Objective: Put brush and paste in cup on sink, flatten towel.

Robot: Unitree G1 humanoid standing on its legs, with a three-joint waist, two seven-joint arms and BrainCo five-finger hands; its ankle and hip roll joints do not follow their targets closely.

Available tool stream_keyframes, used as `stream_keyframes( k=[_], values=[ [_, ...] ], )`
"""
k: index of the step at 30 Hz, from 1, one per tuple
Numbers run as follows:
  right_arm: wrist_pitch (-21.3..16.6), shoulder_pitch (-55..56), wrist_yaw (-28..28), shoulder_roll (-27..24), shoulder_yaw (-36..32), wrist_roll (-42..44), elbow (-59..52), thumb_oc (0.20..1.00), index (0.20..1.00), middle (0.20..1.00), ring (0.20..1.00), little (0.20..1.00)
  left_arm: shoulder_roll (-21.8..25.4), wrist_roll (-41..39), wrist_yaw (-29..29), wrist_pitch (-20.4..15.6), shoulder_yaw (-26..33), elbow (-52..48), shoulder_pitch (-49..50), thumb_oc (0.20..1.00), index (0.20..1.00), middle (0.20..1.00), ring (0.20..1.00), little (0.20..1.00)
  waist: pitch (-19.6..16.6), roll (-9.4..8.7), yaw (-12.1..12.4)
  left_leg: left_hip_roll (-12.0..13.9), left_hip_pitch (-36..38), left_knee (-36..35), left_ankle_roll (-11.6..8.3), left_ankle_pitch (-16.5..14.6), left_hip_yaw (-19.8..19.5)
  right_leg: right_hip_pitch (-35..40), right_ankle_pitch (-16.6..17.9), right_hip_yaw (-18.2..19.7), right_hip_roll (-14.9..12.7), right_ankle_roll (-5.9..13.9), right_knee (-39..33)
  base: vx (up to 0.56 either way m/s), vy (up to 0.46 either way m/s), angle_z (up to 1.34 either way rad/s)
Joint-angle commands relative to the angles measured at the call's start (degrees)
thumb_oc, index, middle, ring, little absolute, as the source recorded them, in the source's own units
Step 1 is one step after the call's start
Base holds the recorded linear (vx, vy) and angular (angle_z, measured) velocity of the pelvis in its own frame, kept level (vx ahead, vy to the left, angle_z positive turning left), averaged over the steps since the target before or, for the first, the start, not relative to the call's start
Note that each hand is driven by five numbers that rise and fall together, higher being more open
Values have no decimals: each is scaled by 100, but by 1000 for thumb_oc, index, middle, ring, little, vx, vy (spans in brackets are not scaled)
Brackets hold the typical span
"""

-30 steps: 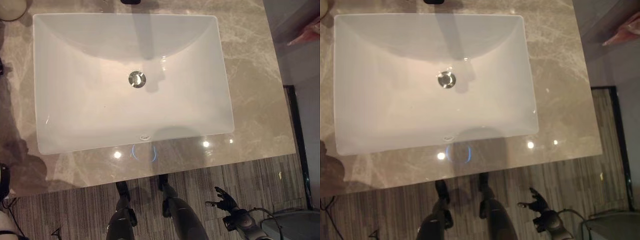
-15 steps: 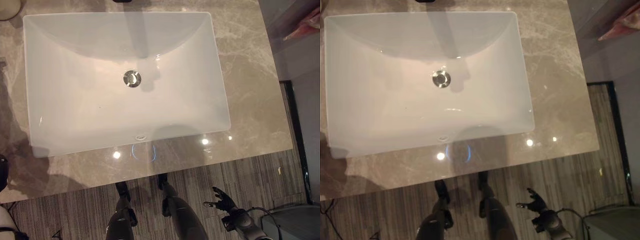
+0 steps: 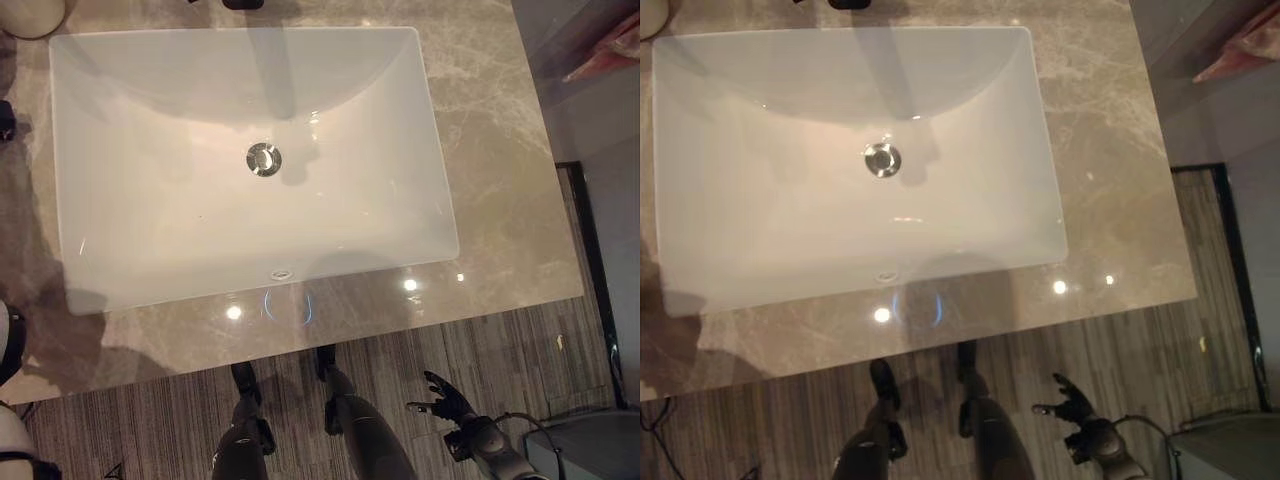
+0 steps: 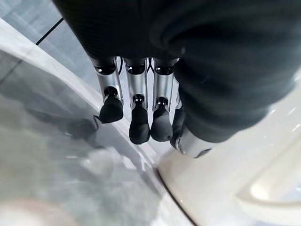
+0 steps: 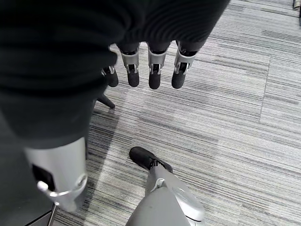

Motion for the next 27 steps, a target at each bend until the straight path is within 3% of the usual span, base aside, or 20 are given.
stream_keyframes(
  k=[1, 27],
  values=[
    [-69, 235, 10, -389, -33, 85, -96, 1000, 1000, 1000, 1000, 1000, -315, 135, -12, -189, -222, 43, -275, 200, 200, 200, 200, 200, -48, 216, -70, 262, -26, 12, -218, 190, -703, 247, 496, 151, -534, 855, -13, 0, 0, 0],
    [-116, 341, 13, -482, -14, 101, -244, 1000, 1000, 1000, 1000, 1000, -795, 222, 142, -273, -331, -37, -492, 200, 200, 200, 200, 200, -43, 185, -200, 284, -79, 12, -229, 200, -611, 137, 527, 236, -486, 851, -13, 0, 0, 0]
  ],
)
